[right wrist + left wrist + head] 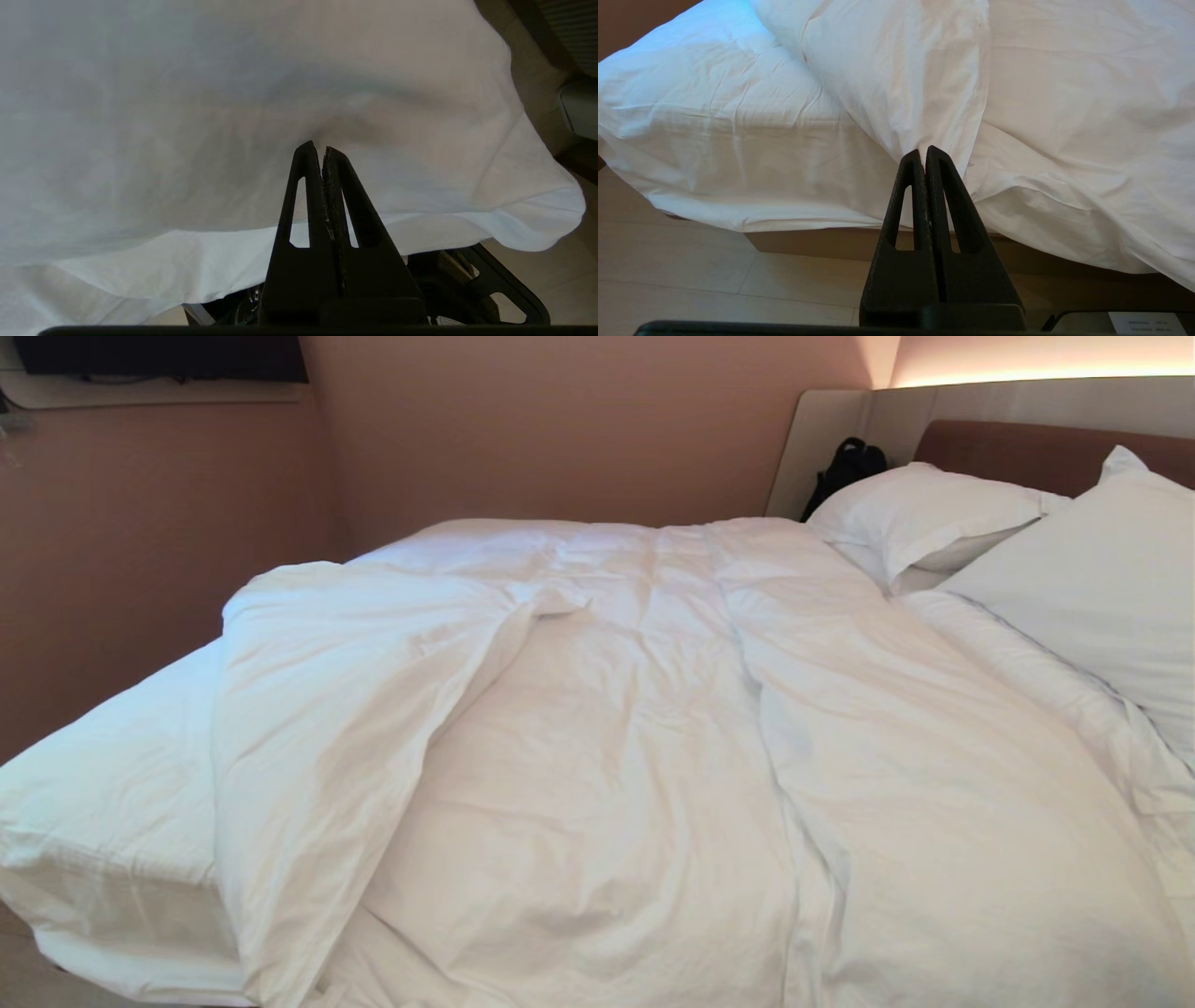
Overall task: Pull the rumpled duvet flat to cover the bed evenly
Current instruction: Flatten the corners of the folded blanket
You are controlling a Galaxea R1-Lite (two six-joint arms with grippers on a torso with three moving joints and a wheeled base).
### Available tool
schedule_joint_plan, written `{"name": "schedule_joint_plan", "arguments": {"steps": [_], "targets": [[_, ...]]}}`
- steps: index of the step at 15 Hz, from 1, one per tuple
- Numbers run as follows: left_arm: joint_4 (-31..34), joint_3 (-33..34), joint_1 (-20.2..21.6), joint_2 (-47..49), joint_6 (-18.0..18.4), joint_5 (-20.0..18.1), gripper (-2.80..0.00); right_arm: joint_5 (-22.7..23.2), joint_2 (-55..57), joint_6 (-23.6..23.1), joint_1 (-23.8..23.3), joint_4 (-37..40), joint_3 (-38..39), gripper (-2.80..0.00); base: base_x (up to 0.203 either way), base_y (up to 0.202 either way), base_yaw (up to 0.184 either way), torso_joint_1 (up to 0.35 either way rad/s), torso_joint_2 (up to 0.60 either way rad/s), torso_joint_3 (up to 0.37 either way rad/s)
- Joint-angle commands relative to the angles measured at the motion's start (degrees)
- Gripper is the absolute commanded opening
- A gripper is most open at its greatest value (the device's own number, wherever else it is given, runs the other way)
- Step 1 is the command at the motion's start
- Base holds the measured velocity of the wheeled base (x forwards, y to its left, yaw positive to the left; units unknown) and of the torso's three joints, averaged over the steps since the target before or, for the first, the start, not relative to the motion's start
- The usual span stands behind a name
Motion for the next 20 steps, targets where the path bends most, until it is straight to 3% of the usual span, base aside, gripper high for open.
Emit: {"name": "schedule_joint_plan", "arguments": {"steps": [1,5,12,20], "targets": [[0.0,0.0,0.0,0.0,0.0,0.0,-2.80,0.0,4.8,0.1,-0.7,-5.8,1.3,-2.80,0.000,0.000,0.000,0.000,0.00,0.000],[0.0,0.0,0.0,0.1,0.0,0.0,-2.80,-0.1,14.5,-0.2,-2.5,-15.0,4.2,-2.80,0.000,0.000,0.000,0.000,0.00,0.000],[0.0,0.0,0.0,0.1,0.0,0.0,-2.80,-4.6,36.4,-0.4,-3.0,-48.6,14.9,-2.80,0.000,0.000,0.000,0.000,0.00,0.000],[0.0,0.0,0.0,0.1,0.0,0.0,-2.80,-6.6,50.3,-2.0,-7.3,-66.9,15.6,-2.80,0.000,0.000,0.000,0.000,0.00,0.000]]}}
